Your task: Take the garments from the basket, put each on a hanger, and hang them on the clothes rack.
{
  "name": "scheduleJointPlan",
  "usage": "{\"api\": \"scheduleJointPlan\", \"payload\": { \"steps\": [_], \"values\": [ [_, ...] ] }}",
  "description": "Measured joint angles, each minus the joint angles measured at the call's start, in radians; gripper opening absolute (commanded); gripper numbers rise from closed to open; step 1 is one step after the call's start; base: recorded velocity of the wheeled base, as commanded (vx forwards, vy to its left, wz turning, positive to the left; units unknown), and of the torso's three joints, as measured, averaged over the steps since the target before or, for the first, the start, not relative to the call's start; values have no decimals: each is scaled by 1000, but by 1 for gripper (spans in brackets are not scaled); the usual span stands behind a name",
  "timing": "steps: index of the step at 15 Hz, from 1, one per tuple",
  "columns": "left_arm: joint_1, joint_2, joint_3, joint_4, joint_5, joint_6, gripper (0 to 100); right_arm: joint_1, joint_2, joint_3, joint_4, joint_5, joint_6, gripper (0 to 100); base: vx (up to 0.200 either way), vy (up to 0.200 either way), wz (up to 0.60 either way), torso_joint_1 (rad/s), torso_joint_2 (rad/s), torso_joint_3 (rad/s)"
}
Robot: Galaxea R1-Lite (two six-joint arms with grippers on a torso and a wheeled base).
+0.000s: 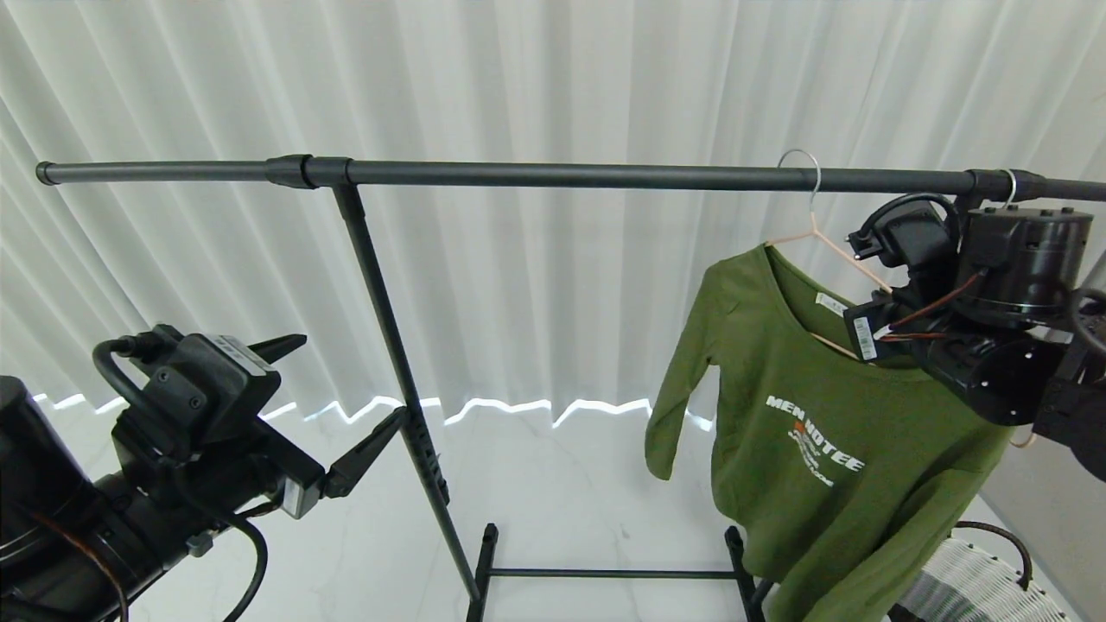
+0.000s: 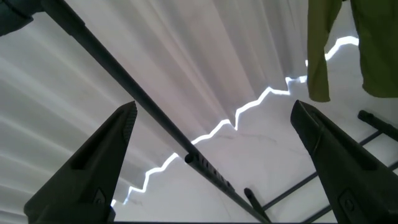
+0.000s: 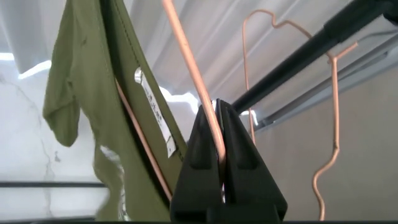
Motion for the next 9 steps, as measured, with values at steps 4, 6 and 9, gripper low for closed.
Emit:
{"api": "scheduleJointPlan", "payload": {
  "steps": [4,6,9],
  "values": [
    [0,-8,6,0,0,0,100,2,20,-20,1,0,1,100,0,0,0,0,0,0],
    [0,-10,6,0,1,0,100,13,18,-15,1,-1,9,100,0,0,0,0,0,0],
    [0,-11,5,0,-1,-1,100,52,5,-10,1,0,25,100,0,0,0,0,0,0]
  ]
}}
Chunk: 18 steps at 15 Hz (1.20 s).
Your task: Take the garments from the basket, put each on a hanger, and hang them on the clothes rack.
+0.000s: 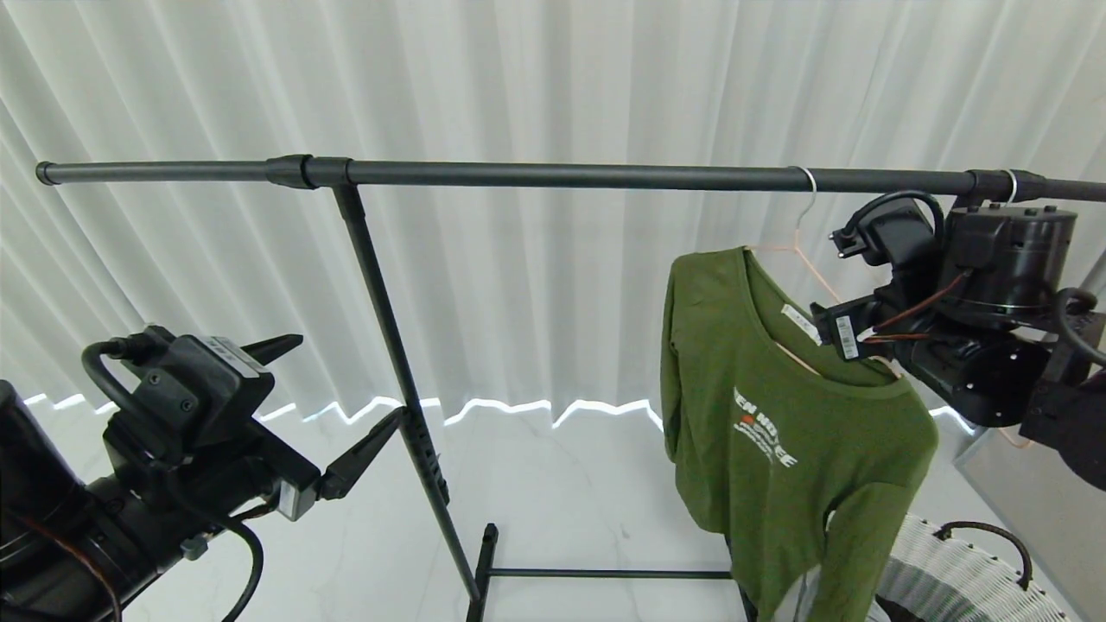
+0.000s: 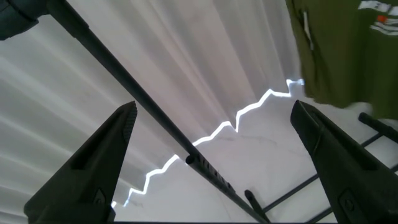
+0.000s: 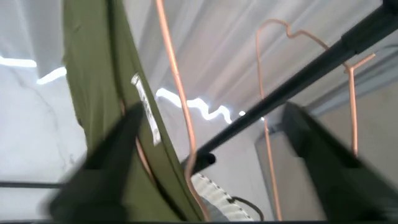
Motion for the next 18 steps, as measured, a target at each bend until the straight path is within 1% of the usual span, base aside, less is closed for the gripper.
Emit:
{"api": "scheduleJointPlan", "payload": {
  "steps": [2,4,6,8,11,13,16,18],
  "values": [
    [2,-5,2,0,0,0,100,28,-24,8,0,0,2,100,0,0,0,0,0,0],
    [21,-13,17,0,20,0,100,47,-69,32,1,0,0,100,0,0,0,0,0,0],
    [56,-36,35,0,51,0,100,56,-145,83,11,0,-16,100,-200,0,0,5,5,5],
    [93,-68,59,2,58,-1,100,53,-228,152,39,-10,-70,100,-200,0,0,12,2,-2],
    [175,-106,87,2,58,-7,100,-6,-350,278,62,-18,-154,100,-200,0,0,-6,-1,4],
    [257,-114,93,4,56,-16,100,-60,-416,341,63,-16,-199,100,-200,0,0,0,2,7],
    [403,-109,98,9,52,-43,100,-136,-497,417,63,-11,-224,100,-200,0,0,5,5,4],
    [448,-102,101,9,49,-61,100,-159,-530,445,62,-10,-232,100,0,0,0,0,0,0]
  ]
}}
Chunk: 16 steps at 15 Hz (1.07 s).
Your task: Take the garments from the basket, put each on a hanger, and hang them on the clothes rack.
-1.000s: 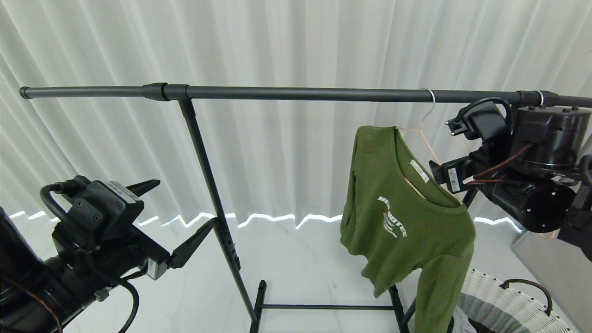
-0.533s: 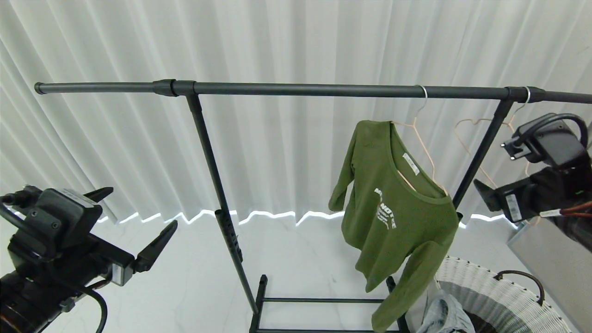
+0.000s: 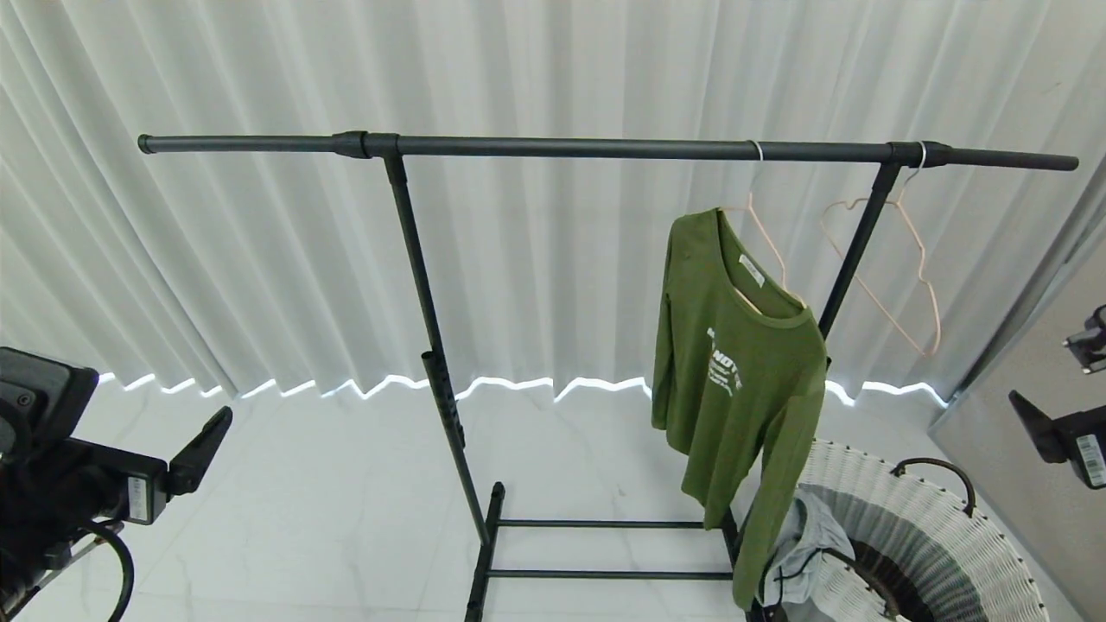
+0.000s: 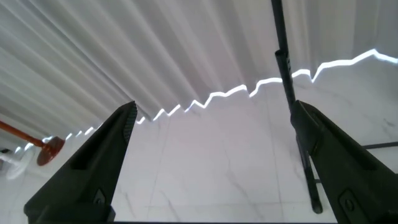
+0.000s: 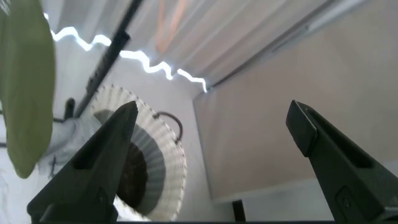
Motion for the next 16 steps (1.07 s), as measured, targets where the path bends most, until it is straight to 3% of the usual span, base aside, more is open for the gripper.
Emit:
{"api": "scheduleJointPlan", "payload": {
  "steps": [5,7,9,16],
  "values": [
    [16,6,6,0,-4,-6,100,-9,-21,13,0,0,-5,100,0,0,0,0,0,0],
    [16,0,6,0,-59,-4,100,-9,-23,14,0,-1,-5,100,0,0,0,0,0,0],
    [15,-8,8,-1,-92,0,100,-9,-23,14,-1,-1,-5,100,0,0,-600,-154,332,178],
    [15,-13,9,0,-97,-4,100,-9,-16,15,0,0,-2,100,0,0,-600,-225,503,276]
  ]
}}
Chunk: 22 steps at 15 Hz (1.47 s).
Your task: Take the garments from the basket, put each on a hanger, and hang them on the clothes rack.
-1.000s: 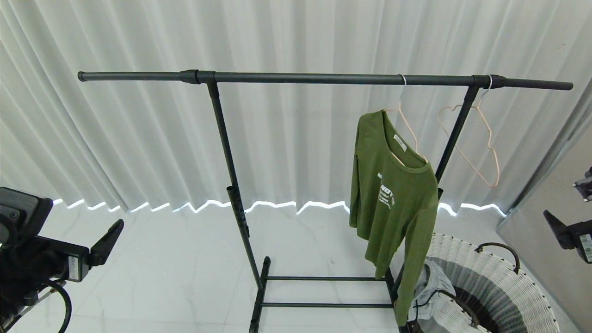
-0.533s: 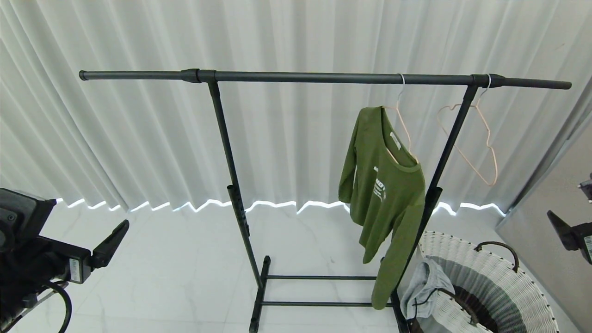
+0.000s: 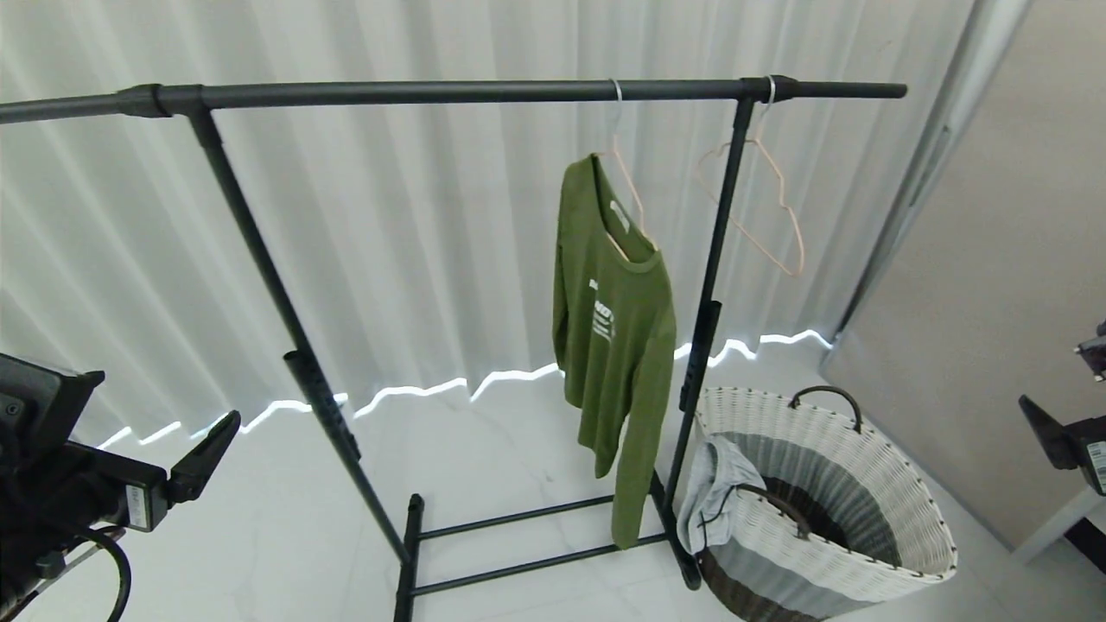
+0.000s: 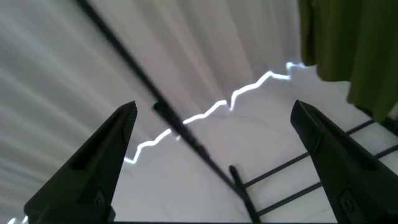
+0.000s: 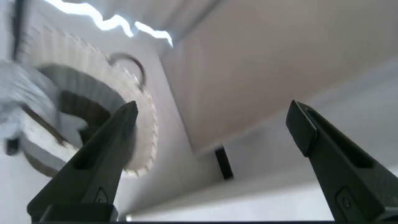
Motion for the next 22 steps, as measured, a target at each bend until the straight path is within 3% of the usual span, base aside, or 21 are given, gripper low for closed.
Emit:
{"api": "scheduleJointPlan", "payload": {
  "steps": [11,22],
  "values": [
    [-12,-1,17,-1,0,4,100,0,22,17,-9,0,-43,100,0,0,0,-51,126,74],
    [-14,-1,12,1,0,4,100,0,21,17,-7,1,-43,100,0,0,0,-165,438,266]
  ]
}}
